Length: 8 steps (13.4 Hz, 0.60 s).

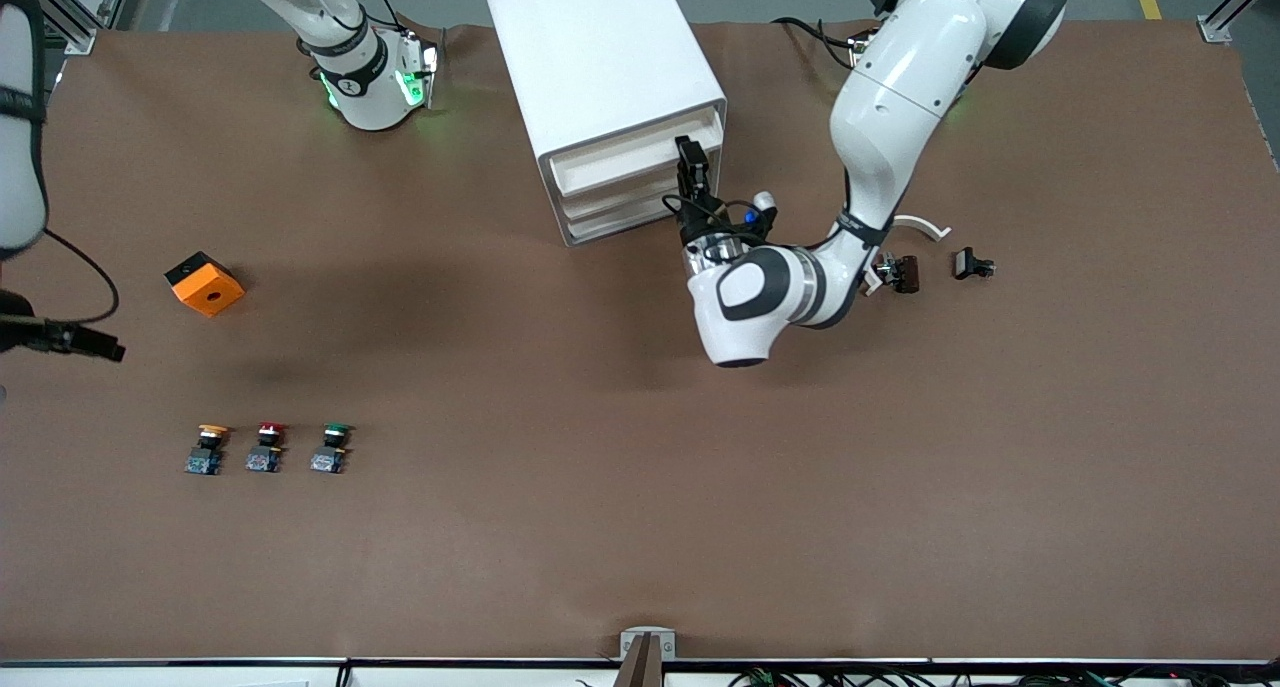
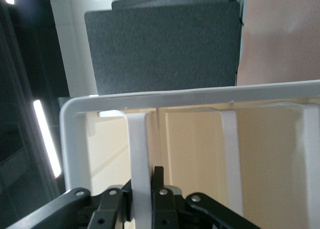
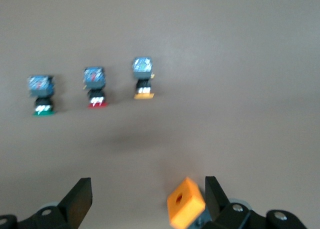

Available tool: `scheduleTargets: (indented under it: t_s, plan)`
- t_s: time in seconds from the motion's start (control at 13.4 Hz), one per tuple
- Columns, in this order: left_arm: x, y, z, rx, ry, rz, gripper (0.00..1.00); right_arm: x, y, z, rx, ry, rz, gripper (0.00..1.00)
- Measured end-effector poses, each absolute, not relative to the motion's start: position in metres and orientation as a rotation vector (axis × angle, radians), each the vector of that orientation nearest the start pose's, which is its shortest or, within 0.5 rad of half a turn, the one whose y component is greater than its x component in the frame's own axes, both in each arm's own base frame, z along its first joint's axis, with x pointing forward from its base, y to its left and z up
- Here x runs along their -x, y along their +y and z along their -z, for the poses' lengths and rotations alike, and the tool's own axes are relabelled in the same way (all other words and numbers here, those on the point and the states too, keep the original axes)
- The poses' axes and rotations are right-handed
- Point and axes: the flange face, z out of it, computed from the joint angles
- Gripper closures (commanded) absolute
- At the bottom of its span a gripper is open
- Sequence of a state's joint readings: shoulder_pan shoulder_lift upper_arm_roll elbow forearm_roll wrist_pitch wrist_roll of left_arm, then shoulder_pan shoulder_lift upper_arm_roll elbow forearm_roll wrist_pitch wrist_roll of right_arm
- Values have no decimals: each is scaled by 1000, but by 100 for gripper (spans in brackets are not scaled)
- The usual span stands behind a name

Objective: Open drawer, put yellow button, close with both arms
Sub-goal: 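Grasp the yellow button with the right gripper while the left gripper withdraws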

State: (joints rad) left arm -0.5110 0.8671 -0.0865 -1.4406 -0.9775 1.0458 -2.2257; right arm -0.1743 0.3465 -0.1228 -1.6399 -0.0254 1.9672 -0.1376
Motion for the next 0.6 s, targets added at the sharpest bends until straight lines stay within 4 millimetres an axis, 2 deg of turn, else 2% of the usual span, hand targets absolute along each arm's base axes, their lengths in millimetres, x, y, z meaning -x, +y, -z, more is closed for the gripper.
scheduleTargets:
  t_s: [0.22,0.45,0.6]
  plan:
    - [-475,-393,-216,1064,-1408,-1527,86,-656,-187,-343,3218,191,43,0]
    - [-507,-362,-219,1029,-1483,-1600,83,-671,-184,-274,3230,158,103,0]
    - [-527,-341,-222,1016,-1531,-1632,83,-679,-179,-244,3227,141,137,0]
